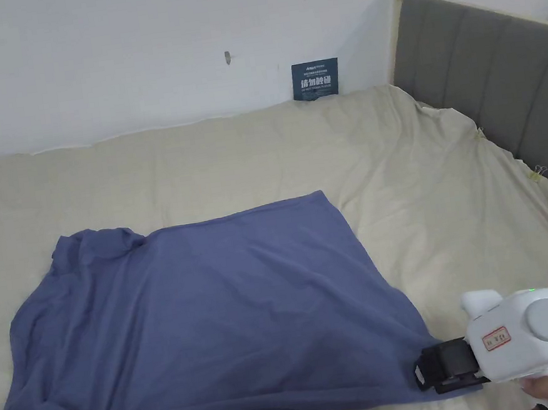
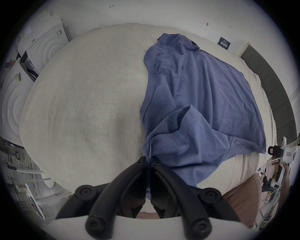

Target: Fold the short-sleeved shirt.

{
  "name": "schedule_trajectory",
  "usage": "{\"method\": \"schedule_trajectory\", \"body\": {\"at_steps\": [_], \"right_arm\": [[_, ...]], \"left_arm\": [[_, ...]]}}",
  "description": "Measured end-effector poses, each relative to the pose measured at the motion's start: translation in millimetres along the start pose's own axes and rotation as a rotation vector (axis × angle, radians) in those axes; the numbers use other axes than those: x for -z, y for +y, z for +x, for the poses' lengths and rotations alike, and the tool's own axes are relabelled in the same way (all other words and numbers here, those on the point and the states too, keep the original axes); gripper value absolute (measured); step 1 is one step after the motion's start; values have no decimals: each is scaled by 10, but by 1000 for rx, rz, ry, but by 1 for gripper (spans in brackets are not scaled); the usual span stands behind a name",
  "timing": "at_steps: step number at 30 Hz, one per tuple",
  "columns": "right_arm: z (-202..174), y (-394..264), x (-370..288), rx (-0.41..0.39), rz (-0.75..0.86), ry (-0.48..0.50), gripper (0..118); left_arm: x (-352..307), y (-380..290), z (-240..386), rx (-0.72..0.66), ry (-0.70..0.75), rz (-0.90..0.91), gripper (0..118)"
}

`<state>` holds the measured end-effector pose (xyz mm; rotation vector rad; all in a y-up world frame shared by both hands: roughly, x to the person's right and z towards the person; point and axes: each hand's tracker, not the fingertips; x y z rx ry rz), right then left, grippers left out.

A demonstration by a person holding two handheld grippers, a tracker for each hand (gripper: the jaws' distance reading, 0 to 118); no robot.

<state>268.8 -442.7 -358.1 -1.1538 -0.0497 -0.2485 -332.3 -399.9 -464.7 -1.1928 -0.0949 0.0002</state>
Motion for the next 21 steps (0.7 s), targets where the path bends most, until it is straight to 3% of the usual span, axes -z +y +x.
{"method": "schedule_trajectory", "body": {"at_steps": [7,10,12,13,14,21], "right_arm": [[116,46,204,13,-8,-65,94],[63,32,157,-22,13,-131,74],[35,9,67,-42,29,-127,40],[36,7,37,-48,35,-127,13],[39,7,10,-54,34,-112,6],[-8,25,-163,-47,51,-47,6]], "left_arm": [[13,-17,-21,-15,7,4,3],[26,-23,-26,-12,5,-5,3],[32,-24,-31,-11,1,-10,3],[29,-25,-32,-13,-1,-9,3],[19,-27,-33,-16,-8,-8,3],[-108,-33,-117,-28,-36,11,3]]}}
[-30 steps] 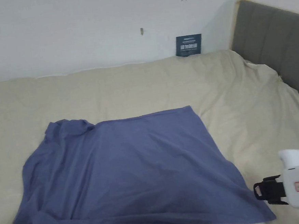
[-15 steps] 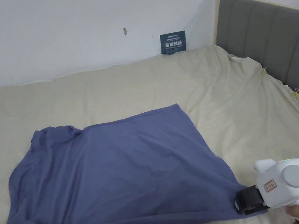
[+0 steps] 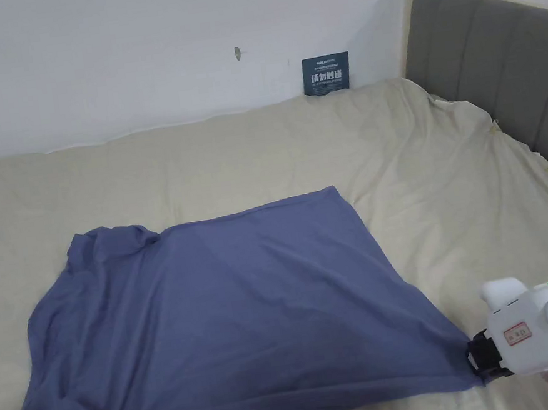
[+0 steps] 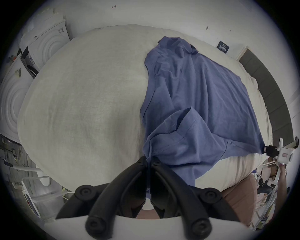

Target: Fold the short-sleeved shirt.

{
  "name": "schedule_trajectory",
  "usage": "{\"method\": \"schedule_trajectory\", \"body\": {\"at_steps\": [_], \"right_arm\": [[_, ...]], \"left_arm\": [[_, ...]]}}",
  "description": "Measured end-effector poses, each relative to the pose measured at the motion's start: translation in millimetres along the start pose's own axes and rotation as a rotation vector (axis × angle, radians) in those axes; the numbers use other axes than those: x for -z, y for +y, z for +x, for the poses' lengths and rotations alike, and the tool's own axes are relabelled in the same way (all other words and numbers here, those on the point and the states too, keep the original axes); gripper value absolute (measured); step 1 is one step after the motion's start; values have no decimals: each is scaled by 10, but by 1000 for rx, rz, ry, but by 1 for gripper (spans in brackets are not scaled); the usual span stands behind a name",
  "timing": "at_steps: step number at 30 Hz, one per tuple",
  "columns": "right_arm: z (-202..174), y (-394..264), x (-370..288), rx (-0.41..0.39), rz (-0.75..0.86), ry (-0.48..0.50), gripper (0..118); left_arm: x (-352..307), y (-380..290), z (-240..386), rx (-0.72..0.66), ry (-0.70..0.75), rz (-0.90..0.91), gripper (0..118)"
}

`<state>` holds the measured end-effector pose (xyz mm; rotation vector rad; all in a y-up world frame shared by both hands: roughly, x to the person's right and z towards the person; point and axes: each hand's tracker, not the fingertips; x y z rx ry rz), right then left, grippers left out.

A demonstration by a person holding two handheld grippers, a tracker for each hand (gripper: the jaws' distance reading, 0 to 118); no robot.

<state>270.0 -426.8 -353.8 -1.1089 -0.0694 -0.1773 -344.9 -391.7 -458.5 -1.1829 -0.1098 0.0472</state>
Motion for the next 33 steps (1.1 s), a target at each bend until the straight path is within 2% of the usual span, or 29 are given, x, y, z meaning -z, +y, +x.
{"method": "schedule_trajectory", "body": {"at_steps": [3,6,14,21,26,33], "right_arm": [[64,48,-144,67,19,87,6],[158,100,-289,104,25,120,6],[183,156,-462,130,18,164,6],[178,302,-521,184,0,211,6],[147,735,-563,222,-34,231,6],[114,1663,-288,350,-84,278,6]], "left_arm": [[-88,33,-107,-56,-59,24,3],[-196,67,-166,-31,-63,50,3],[-322,109,-197,4,-77,58,3],[-276,284,-317,-47,-143,15,3],[-305,723,-333,-56,-168,3,3],[-101,1633,-274,-61,-179,18,3]]}}
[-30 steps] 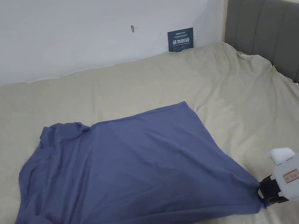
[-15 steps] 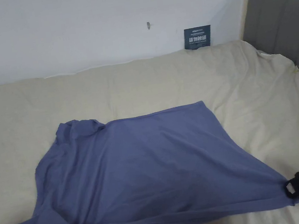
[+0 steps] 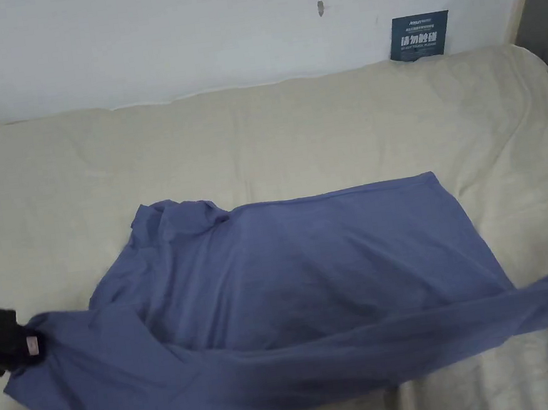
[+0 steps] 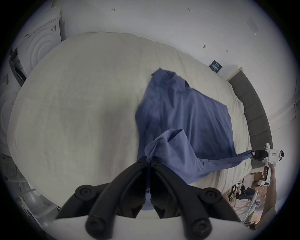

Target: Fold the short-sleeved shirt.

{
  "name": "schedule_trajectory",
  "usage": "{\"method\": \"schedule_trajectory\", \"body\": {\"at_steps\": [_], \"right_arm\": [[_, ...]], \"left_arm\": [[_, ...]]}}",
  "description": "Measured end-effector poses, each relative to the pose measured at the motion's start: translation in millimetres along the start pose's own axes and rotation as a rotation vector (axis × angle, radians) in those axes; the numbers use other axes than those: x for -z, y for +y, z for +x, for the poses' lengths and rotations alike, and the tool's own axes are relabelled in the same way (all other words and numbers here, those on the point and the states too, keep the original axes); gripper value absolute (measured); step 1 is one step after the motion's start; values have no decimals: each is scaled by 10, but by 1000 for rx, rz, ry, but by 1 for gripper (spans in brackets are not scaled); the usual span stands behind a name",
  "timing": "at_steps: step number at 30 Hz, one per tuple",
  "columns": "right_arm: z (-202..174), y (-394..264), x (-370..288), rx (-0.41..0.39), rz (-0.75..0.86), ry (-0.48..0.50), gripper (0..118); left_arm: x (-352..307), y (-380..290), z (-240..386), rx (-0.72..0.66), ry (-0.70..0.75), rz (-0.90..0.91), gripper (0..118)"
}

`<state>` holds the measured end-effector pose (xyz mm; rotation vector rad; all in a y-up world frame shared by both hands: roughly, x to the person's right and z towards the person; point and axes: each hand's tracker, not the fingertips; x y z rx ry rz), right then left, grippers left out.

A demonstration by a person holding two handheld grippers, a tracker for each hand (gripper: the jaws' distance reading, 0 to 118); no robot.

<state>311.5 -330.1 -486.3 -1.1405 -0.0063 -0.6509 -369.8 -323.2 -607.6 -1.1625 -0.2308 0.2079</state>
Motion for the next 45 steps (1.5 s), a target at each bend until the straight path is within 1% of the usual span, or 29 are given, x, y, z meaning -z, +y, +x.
{"method": "schedule_trajectory", "body": {"at_steps": [2,5,9,13,14,15,16,17,18,19,20,22,24,26,28,30,32,34,35,36,37,38,39,40,41,42,43,44,45], "right_arm": [[-33,245,209,5,-11,-24,6],[-72,536,575,39,-44,-77,6],[-83,754,984,70,-105,-179,6],[-45,821,1170,86,-106,-198,6],[-23,825,1190,94,-106,-197,6],[2,823,1200,110,-100,-190,7],[33,814,1199,138,-87,-157,16],[59,799,1176,155,-51,-113,48],[83,789,1159,165,-20,-77,80],[74,782,1135,166,8,-59,99],[60,758,1072,153,50,-47,100],[-56,630,894,115,135,-61,100],[-154,501,696,36,236,-82,100],[-239,325,482,-21,327,-79,100],[-335,47,223,-78,418,-11,100],[-384,-309,-51,-132,517,69,100],[-409,-719,-275,-195,607,122,100],[-396,-1109,-414,-232,688,145,98],[-417,-1289,-454,-238,709,139,94],[-442,-1459,-494,-252,729,131,83],[-457,-1582,-493,-266,754,119,66],[-484,-1728,-498,-266,792,111,30],[-510,-1840,-498,-255,811,98,1],[-524,-1934,-501,-239,834,91,1],[-532,-2035,-498,-211,863,118,1],[-530,-2105,-493,-212,865,162,1],[-537,-2170,-488,-223,882,169,1],[-567,-2242,-485,-255,919,139,1],[-548,-2317,-487,-305,946,88,1]], "left_arm": [[188,222,16,16,22,6,3],[514,466,49,25,52,-4,3],[914,631,81,18,86,-9,3],[1116,716,61,1,102,12,3],[1123,718,73,-7,106,26,6],[1126,720,73,-8,109,34,11],[1126,719,70,-9,111,40,22],[1116,716,67,-4,114,42,52],[1093,703,68,4,124,53,76],[1062,682,67,8,142,69,92],[999,655,53,9,162,106,98],[822,606,-3,-20,155,191,98],[591,498,-63,-72,147,286,98],[295,313,-80,-81,117,409,98],[-3,37,-44,-33,85,501,98],[-312,-341,76,47,130,567,97],[-549,-761,180,58,169,639,97],[-724,-1183,265,56,123,717,97],[-768,-1367,304,49,107,714,95],[-794,-1538,336,50,93,712,89],[-805,-1656,352,35,73,718,75],[-792,-1730,362,15,53,717,40],[-774,-1834,383,-6,114,698,7],[-764,-1919,407,-3,176,699,0],[-772,-2036,420,3,181,727,0],[-770,-2110,393,6,151,753,0],[-780,-2184,389,11,134,792,0],[-788,-2264,397,3,142,807,0],[-798,-2322,408,-11,155,818,0]]}}
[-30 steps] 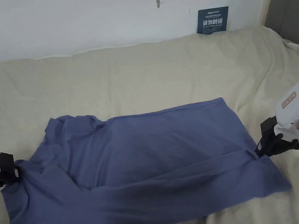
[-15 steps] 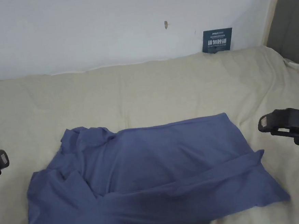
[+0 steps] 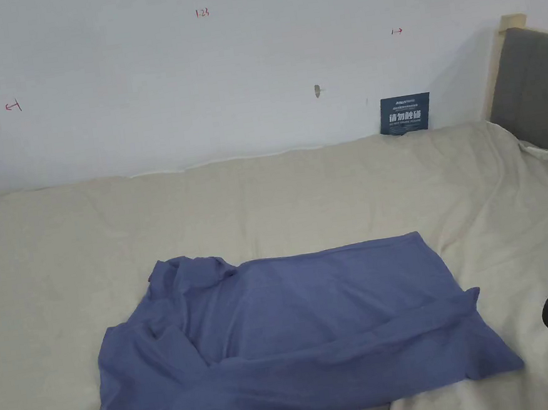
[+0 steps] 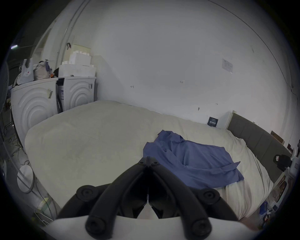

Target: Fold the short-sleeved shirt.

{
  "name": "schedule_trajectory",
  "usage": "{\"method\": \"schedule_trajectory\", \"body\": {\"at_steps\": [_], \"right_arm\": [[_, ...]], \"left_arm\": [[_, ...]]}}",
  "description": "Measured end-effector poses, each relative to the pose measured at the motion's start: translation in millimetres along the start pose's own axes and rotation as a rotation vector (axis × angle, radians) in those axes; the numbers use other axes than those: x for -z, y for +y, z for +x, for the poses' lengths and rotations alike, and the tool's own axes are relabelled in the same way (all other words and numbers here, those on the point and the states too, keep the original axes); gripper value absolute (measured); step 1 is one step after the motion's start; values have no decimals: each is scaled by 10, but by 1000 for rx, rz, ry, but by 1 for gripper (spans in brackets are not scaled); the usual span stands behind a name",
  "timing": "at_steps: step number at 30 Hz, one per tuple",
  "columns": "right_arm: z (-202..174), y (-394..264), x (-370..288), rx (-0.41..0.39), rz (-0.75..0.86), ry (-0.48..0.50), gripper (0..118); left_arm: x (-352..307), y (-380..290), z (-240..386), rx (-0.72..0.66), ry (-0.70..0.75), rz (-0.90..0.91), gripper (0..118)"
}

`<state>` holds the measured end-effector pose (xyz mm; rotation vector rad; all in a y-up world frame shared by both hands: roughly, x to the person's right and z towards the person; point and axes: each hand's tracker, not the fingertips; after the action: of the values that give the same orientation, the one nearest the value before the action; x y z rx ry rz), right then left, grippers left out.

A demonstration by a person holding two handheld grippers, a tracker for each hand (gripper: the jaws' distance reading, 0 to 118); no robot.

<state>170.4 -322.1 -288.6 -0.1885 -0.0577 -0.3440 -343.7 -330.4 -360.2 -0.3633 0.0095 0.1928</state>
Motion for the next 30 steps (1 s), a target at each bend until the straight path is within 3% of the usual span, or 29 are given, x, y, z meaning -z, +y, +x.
{"method": "schedule_trajectory", "body": {"at_steps": [2,7,9,11,13,17,19,20,24,30], "right_arm": [[-43,16,-33,-73,6,-4,1],[-57,147,-73,-91,1,27,1],[14,138,-46,-83,-18,35,1],[26,128,-8,-57,-39,56,1],[-24,103,5,-45,-62,73,1],[-6,-23,103,-53,-130,89,1],[1,-63,135,-66,-159,96,1],[-42,-78,130,-72,-172,98,1],[-21,-131,205,-62,-227,121,1],[-22,-166,291,-50,-256,127,1]], "left_arm": [[-68,-13,-26,-7,4,9,0],[-61,290,-38,70,10,-19,0],[262,513,-67,75,-46,-244,0],[672,550,-169,-31,-163,-466,0],[1068,443,-255,-117,-187,-625,0],[1603,222,-208,55,-37,-712,29],[1796,116,-204,16,-26,-770,100],[1881,61,-201,-8,-47,-793,118],[2130,-108,-151,-26,23,-897,118],[2298,-347,31,90,63,-1023,116]]}}
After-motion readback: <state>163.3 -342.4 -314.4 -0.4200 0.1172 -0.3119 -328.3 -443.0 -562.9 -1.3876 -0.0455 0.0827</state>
